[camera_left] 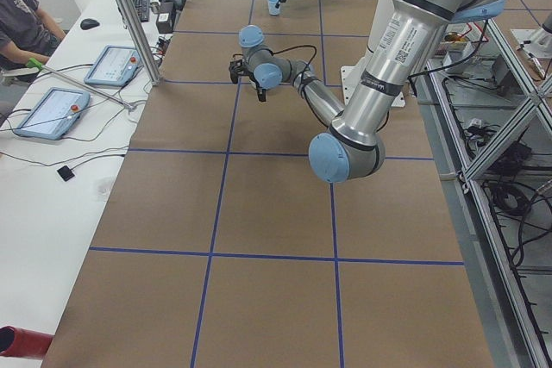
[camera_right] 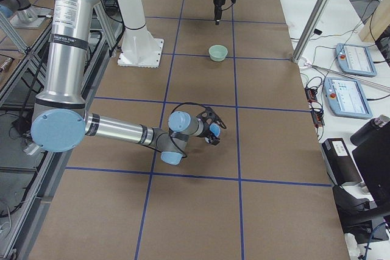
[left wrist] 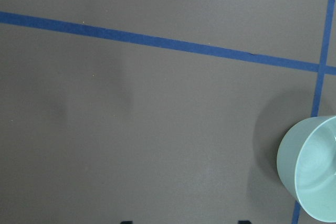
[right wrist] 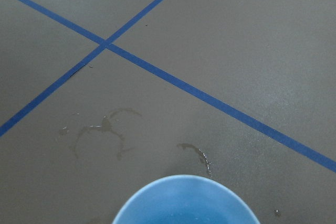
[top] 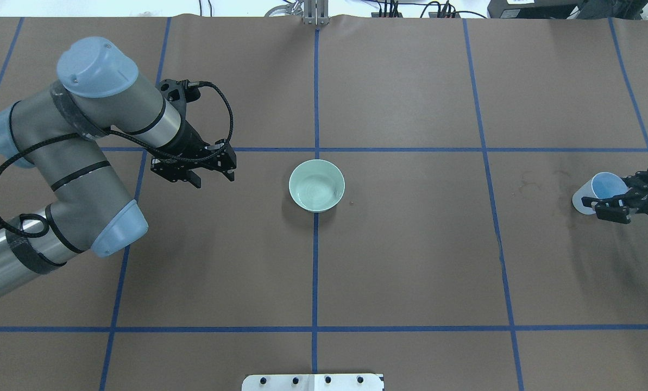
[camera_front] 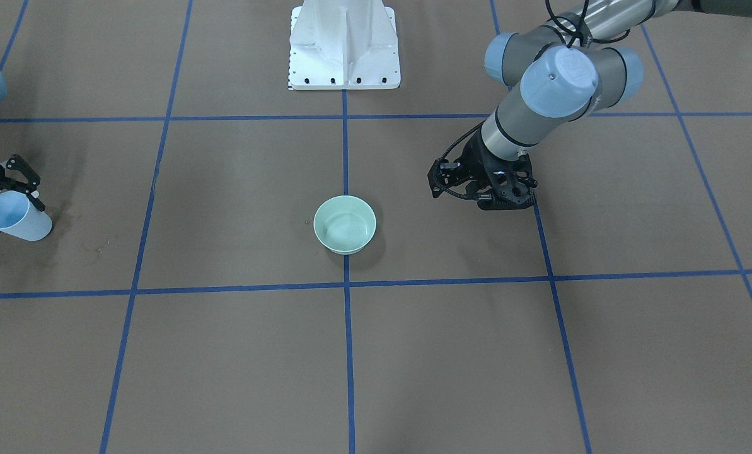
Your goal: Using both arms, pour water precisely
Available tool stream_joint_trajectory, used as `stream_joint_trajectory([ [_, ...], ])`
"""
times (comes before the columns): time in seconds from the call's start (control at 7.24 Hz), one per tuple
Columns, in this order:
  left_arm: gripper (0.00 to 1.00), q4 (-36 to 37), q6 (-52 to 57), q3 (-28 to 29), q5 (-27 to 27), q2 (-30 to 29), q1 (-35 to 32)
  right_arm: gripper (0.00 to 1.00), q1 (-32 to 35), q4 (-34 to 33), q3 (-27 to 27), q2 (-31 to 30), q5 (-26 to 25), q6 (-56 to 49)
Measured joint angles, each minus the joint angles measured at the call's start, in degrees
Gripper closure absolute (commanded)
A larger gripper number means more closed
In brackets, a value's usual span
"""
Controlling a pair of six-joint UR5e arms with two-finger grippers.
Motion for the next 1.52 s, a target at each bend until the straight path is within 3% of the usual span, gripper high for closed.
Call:
stream_joint_trajectory([
  [0.14, 0.26, 0.04, 0.00, -0.06, 0.00, 0.00, -0.02, 0.83, -0.07, 0.04, 0.04, 0.01, 0.08, 0.04],
  [0.28, 0.26, 0.05, -0.02, -0.12, 0.00, 0.00, -0.04, 1.00, -0.11, 0.00, 0.22, 0.01, 0.33, 0.06],
  [0.69, 0.26, 0.07, -0.16, -0.31, 0.00, 0.01, -0.05, 1.00, -0.15, -1.16, 2.31, 1.55, 1.45, 0.89],
  [0.97, 0.26, 0.07, -0.12, -0.14, -0.02, 0.10, -0.06, 1.00, -0.27, -6.19, 5.10, 4.88, 2.84, 7.83],
  [1.52, 0.27, -0.45, 0.09, 0.55, -0.01, 1.14, -0.06, 1.00, -4.17, -33.38, 17.73, 15.74, 2.07, 10.62],
])
